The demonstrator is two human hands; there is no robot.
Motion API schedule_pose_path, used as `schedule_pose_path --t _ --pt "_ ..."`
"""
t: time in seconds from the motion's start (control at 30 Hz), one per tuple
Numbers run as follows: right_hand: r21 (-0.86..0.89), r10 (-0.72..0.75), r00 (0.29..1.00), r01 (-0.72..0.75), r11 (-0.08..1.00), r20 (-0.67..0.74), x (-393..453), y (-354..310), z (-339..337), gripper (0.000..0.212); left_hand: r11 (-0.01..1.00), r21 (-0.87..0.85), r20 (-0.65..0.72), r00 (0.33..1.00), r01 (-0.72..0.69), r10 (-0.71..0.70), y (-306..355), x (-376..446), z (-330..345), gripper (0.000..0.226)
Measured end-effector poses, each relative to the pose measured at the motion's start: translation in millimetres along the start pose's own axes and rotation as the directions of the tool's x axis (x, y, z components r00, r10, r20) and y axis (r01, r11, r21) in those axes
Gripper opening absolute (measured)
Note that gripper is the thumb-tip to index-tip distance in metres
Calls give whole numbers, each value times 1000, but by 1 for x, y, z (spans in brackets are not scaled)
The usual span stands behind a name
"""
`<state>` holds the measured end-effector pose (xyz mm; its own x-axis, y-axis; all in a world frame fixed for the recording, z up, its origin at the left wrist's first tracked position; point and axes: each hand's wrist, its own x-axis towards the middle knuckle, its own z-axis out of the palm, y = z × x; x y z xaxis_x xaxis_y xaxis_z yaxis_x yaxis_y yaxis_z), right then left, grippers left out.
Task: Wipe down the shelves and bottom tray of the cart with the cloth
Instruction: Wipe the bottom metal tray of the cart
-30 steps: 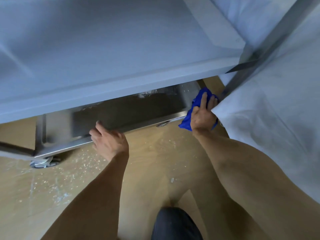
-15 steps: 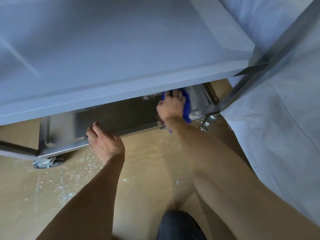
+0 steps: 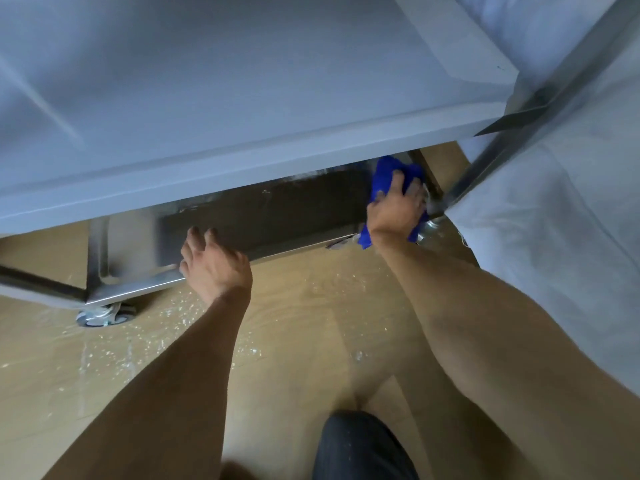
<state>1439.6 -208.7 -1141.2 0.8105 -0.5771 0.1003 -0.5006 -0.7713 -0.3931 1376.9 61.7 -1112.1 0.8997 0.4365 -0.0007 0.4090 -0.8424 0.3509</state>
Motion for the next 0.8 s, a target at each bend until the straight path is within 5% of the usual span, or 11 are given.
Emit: schedule_pose_path --t 0.07,0.17,0.4,0.53,0.67,0.8 --pt "2 23 998 -23 1000 59 32 35 -5 53 998 70 50 999 -4 0 9 9 9 34" --pt "-57 -19 998 15 998 -66 50 47 12 64 986 132 109 987 102 -117 18 27 17 32" --pt "-204 -49 996 63 977 73 34 -36 28 58 980 182 46 995 77 -87 10 34 23 25" --pt "21 -327 935 327 945 138 -40 -133 67 40 984 178 19 1000 19 -22 1 37 25 27" --pt "122 -564 806 550 826 179 -96 -170 73 59 984 170 28 999 -45 40 -11 42 13 28" --pt "12 -416 899 418 908 135 -64 -129 65 63 991 129 38 999 -22 17 -7 37 9 28"
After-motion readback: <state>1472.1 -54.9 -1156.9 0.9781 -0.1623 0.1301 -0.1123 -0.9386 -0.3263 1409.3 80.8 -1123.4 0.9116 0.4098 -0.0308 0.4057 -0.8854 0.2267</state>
